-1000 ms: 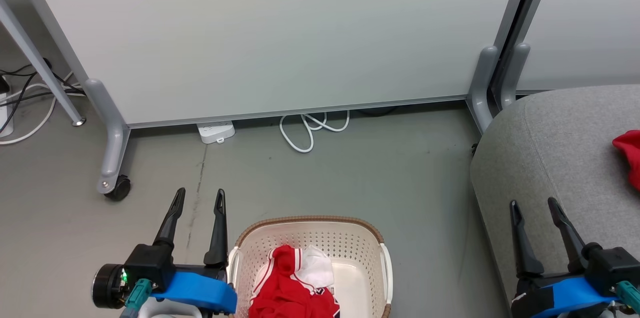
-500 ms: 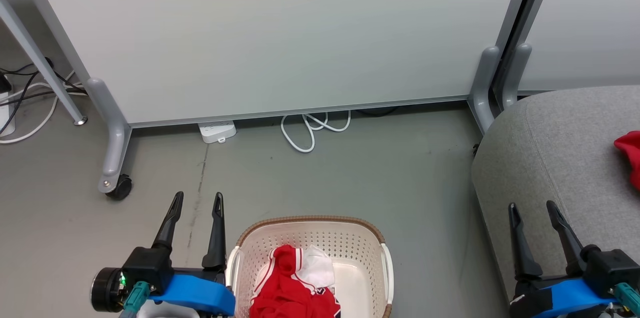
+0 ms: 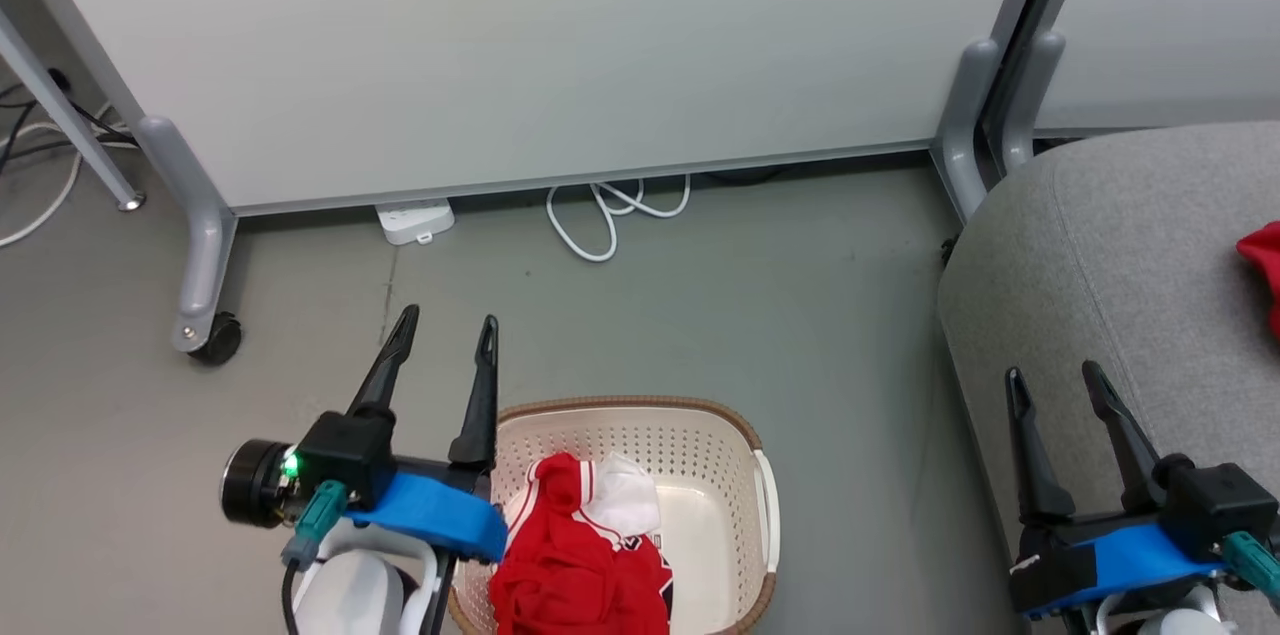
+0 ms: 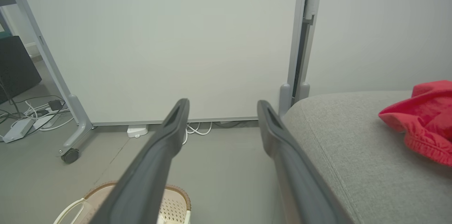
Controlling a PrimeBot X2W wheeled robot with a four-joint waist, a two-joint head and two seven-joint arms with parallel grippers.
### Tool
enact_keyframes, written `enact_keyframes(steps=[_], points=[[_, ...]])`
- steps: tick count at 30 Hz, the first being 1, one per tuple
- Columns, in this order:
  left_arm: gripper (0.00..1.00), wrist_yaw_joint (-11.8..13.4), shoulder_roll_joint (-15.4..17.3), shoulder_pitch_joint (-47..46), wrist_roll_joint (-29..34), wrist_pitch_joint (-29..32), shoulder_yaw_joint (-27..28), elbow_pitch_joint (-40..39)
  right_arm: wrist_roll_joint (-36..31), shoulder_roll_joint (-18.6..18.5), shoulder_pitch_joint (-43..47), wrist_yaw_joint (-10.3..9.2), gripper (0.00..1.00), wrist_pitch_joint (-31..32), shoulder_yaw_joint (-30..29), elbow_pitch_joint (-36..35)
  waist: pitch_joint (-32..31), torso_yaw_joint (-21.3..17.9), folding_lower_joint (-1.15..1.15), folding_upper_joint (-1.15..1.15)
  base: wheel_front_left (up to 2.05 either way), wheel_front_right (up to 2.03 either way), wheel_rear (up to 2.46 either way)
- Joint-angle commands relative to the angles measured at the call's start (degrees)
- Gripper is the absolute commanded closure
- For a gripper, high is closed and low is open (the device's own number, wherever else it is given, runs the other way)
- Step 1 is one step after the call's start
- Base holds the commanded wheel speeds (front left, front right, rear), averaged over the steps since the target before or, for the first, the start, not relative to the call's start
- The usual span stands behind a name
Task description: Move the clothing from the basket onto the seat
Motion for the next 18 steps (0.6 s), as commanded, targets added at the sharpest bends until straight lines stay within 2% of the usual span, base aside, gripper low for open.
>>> enact_keyframes(steps=[1, 8, 18], points=[[0.00, -0.3, -0.1, -1.5, 0.4, -0.2, -0.3, 0.5, 0.5, -0.5, -1.1, 0.01, 0.00, -0.2, 0.2, -0.3, 1.5, -0.9, 0.00, 0.00, 0.00, 0.00, 0.00], [0.00, -0.9, 1.6, -9.3, 1.1, -0.2, -5.3, 7.4, 0.9, -1.4, -5.5, 0.01, 0.00, -0.2, 1.5, -1.1, 7.5, -3.5, 0.00, 0.00, 0.00, 0.00, 0.00], [0.00, -0.9, 5.6, -21.1, -1.1, -0.1, -18.7, 20.0, 1.4, -2.7, -13.3, 0.01, 0.00, -0.2, 3.6, -2.8, 17.5, -7.3, 0.00, 0.00, 0.00, 0.00, 0.00]])
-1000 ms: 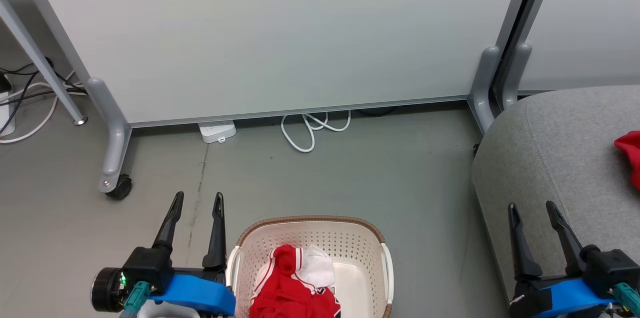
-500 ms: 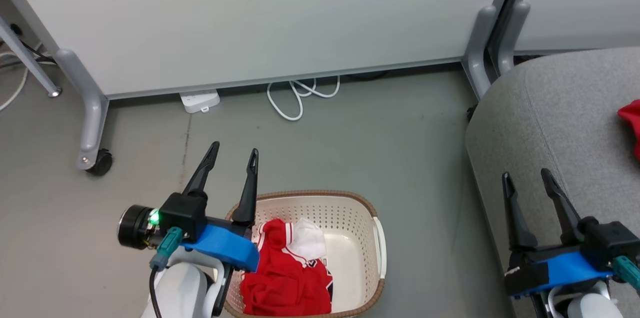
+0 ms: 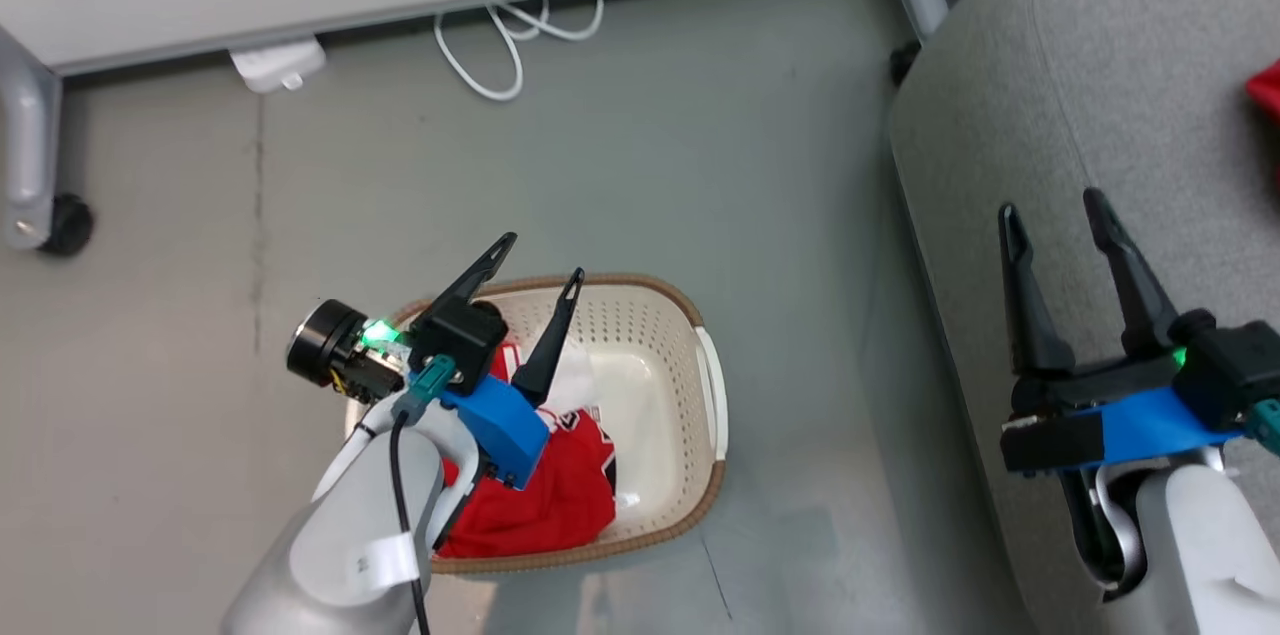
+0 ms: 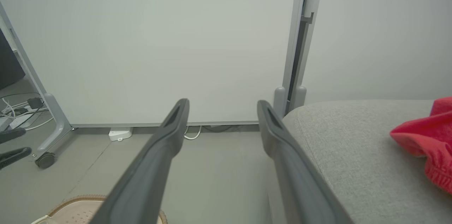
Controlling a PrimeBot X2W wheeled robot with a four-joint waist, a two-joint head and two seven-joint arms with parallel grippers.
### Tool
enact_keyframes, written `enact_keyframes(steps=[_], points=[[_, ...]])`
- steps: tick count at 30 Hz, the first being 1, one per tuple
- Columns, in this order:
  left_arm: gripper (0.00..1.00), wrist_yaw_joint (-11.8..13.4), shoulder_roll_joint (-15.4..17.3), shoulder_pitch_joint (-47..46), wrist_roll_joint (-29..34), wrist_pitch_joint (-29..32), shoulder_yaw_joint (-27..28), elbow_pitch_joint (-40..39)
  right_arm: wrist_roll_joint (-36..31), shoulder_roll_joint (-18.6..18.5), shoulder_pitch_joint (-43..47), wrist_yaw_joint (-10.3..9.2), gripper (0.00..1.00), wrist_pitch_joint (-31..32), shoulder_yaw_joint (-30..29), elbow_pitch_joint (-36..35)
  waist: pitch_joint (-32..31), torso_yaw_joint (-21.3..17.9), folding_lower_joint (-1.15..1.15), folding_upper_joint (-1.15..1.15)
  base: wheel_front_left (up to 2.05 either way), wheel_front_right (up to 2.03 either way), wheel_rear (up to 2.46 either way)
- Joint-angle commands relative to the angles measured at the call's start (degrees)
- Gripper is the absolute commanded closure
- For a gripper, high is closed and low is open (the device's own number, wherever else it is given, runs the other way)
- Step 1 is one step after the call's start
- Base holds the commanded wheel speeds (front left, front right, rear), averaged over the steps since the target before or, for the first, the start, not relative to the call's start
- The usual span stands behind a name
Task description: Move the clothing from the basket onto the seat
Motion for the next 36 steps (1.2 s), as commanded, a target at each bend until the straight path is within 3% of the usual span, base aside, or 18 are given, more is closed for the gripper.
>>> enact_keyframes(steps=[1, 22, 29, 36], points=[[0.00, -0.1, 0.6, -1.8, -0.5, -0.2, -0.9, 1.1, 0.0, -0.3, -1.4, 0.01, 0.00, -0.2, 0.2, -0.4, 3.6, -1.8, -0.01, 0.00, 0.00, 0.00, 0.00], [0.00, -0.1, 3.3, -20.0, -8.6, -0.1, -29.9, 23.6, 0.5, -1.8, -11.8, 0.01, 0.00, -0.2, 2.8, -3.7, 21.3, -5.8, -0.01, 0.00, 0.00, 0.00, 0.00], [0.00, -0.1, 3.8, -23.5, -12.0, 2.8, -38.2, 28.4, 0.6, -2.0, -14.2, 0.01, 0.00, -0.2, 3.5, -4.7, 25.9, -7.1, -0.01, 0.00, 0.00, 0.00, 0.00], [0.00, -0.1, 5.0, -25.9, -15.1, 9.0, -43.0, 31.1, 0.6, -2.0, -15.7, 0.01, 0.00, -0.2, 3.9, -5.5, 29.8, -8.1, -0.01, 0.00, 0.00, 0.00, 0.00]])
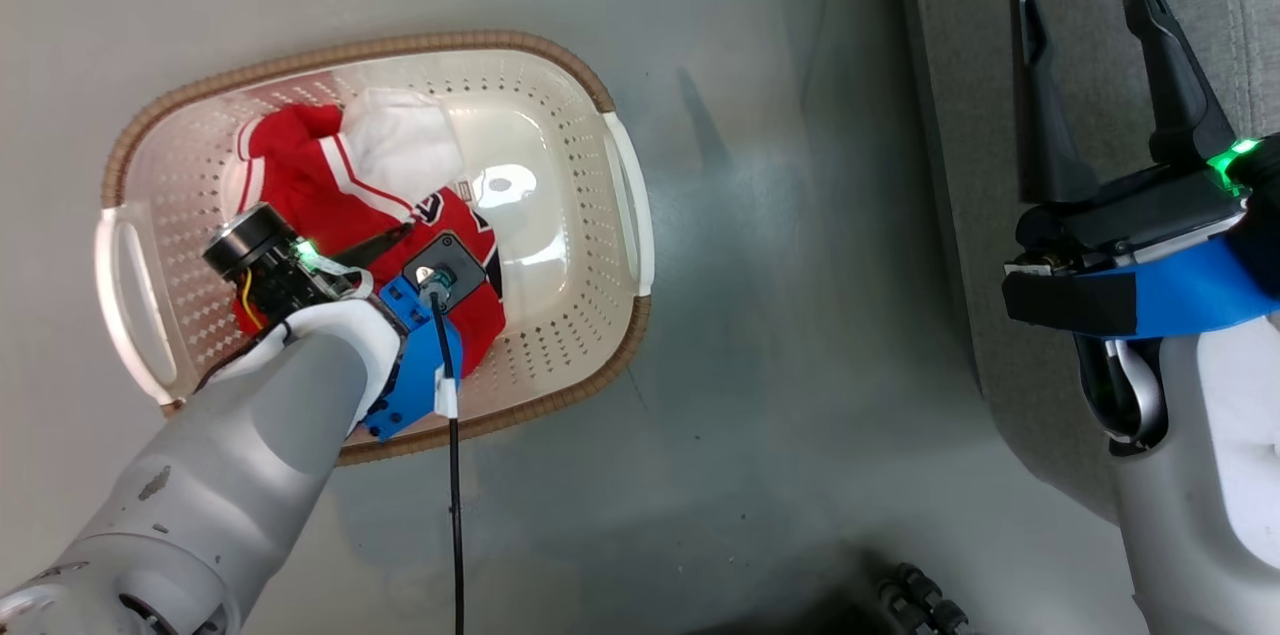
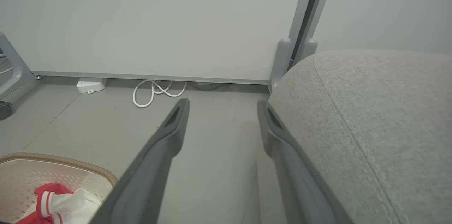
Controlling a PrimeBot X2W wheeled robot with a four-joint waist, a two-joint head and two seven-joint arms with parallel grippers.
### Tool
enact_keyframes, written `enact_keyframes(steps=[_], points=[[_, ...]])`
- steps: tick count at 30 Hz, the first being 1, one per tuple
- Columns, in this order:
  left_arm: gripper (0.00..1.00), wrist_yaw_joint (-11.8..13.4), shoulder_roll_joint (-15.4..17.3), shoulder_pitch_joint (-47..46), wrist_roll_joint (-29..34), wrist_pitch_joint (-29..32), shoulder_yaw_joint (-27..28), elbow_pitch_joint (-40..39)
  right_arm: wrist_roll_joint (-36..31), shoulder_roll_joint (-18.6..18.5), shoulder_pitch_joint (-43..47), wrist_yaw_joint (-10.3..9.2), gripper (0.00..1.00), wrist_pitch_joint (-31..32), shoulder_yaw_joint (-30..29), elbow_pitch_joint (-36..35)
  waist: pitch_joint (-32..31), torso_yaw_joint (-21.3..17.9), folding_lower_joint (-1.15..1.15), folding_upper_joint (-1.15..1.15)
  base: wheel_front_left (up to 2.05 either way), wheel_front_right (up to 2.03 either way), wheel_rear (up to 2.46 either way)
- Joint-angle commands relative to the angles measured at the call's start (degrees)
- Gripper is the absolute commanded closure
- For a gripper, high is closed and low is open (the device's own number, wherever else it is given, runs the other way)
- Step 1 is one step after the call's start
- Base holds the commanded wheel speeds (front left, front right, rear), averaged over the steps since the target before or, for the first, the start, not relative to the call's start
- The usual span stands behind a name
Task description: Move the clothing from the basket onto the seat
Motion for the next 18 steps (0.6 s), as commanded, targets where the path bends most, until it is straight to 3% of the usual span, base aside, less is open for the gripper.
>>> enact_keyframes(steps=[1, 15, 18], points=[[0.00, -0.1, 0.5, -1.3, -0.2, 1.7, -0.7, 0.2, 0.0, -0.2, -1.1, 0.01, 0.00, -0.2, 0.0, -0.5, 1.6, -0.6, -0.01, 0.00, 0.00, 0.00, 0.00], [0.00, -0.1, 2.3, -6.1, -2.8, 17.1, -2.0, 1.2, -0.3, 0.3, -3.6, 0.01, 0.00, -0.2, 0.4, -3.6, 9.1, -1.4, -0.01, 0.00, 0.00, 0.00, 0.00], [0.00, -0.1, 2.1, -7.5, -3.9, 18.0, -2.0, 1.7, -0.2, 0.4, -3.7, 0.01, 0.00, -0.2, 0.3, -4.6, 10.4, -1.6, -0.01, 0.00, 0.00, 0.00, 0.00]])
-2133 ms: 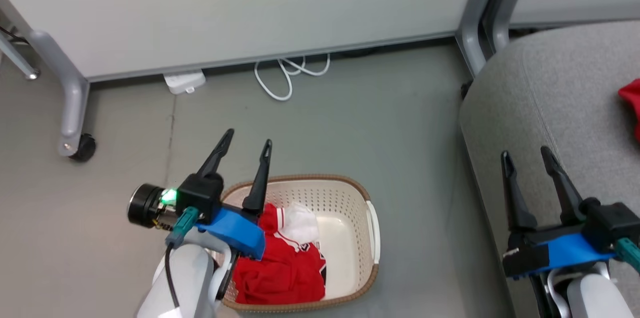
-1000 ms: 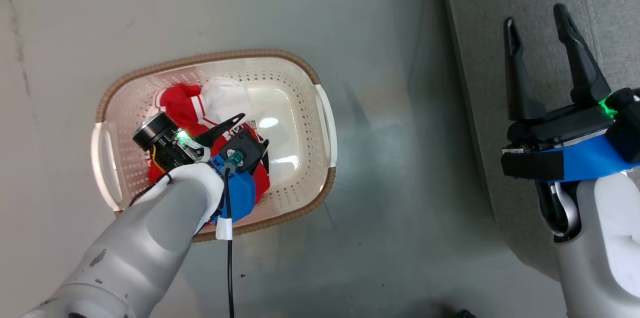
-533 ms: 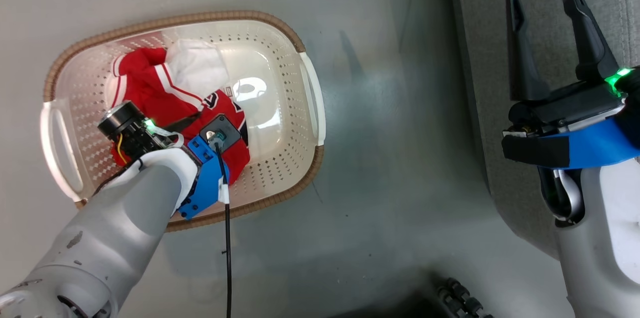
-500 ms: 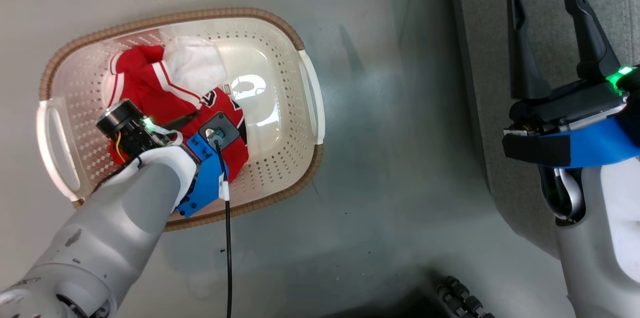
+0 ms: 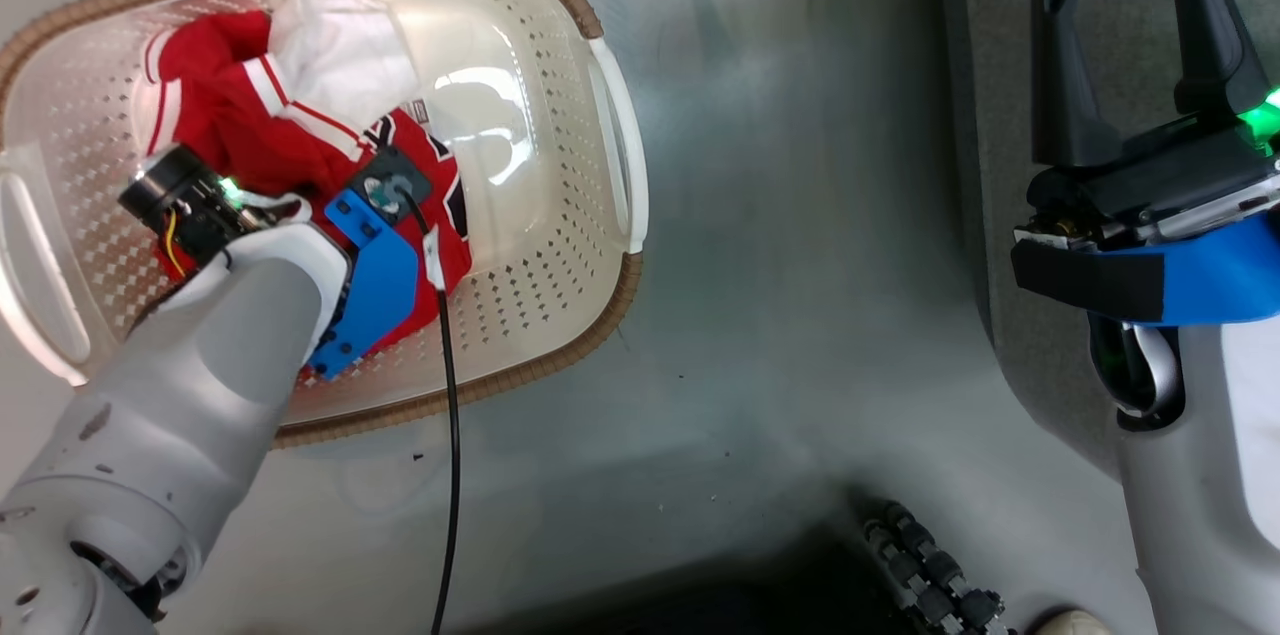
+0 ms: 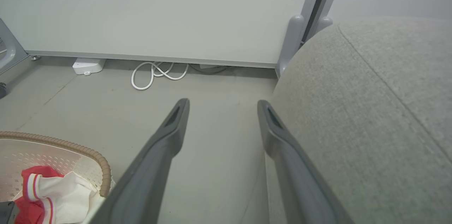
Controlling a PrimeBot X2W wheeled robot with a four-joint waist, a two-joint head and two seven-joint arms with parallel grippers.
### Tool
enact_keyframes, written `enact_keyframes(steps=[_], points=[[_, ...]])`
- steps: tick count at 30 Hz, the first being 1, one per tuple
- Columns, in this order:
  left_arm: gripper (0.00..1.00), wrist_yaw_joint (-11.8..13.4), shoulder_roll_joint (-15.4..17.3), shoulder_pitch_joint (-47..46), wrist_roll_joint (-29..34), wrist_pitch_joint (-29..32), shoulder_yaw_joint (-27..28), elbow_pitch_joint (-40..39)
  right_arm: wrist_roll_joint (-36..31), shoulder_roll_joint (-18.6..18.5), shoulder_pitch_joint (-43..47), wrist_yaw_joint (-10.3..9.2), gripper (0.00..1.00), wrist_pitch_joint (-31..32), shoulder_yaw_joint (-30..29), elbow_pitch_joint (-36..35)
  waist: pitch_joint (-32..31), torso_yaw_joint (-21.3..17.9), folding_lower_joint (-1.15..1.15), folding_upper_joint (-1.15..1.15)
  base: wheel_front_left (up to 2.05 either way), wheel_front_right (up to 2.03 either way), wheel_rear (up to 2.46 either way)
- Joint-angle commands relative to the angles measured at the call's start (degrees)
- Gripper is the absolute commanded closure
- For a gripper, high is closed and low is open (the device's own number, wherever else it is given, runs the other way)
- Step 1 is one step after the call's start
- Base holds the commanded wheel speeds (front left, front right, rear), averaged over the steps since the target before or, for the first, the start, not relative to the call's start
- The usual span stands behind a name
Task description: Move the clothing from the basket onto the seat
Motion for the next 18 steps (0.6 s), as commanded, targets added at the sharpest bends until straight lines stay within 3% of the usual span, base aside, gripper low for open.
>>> enact_keyframes(steps=[1, 13, 14, 15, 16, 18], points=[[0.00, -0.1, 0.1, -1.5, -0.7, 0.5, -0.2, 0.6, -0.3, 0.2, -1.1, 0.01, 0.00, -0.2, -0.2, -0.8, 1.2, -0.3, -0.01, 0.00, 0.00, 0.00, 0.00], [0.00, -0.1, -0.2, -3.1, -1.0, 1.7, -0.2, 3.0, -0.7, 0.1, -1.2, 0.01, 0.00, -0.2, -1.6, -2.3, 3.5, -0.9, -0.01, 0.00, 0.00, 0.00, 0.00], [0.35, -0.1, -0.3, -3.2, -0.7, 1.8, -0.2, 3.1, -0.7, 0.1, -1.3, 0.01, 0.00, -0.2, -1.7, -2.3, 3.6, -0.9, -0.01, 0.00, 0.00, 0.00, 0.00], [0.92, -0.1, -0.3, -3.2, -0.5, 1.8, -0.2, 3.2, -0.7, 0.2, -1.4, 0.01, 0.00, -0.2, -1.8, -2.2, 3.6, -0.9, -0.01, 0.00, 0.00, 0.00, 0.00], [1.00, -0.1, -0.4, -3.0, -0.4, 2.1, -0.2, 3.3, -0.8, 0.2, -1.4, 0.01, 0.00, -0.2, -1.9, -2.2, 3.5, -0.9, -0.01, 0.00, 0.00, 0.00, 0.00], [1.00, -0.1, -0.6, -3.0, -0.2, 2.0, -0.2, 3.4, -0.9, 0.3, -1.4, 0.01, 0.00, -0.2, -1.9, -2.1, 3.4, -0.9, -0.01, 0.00, 0.00, 0.00, 0.00]])
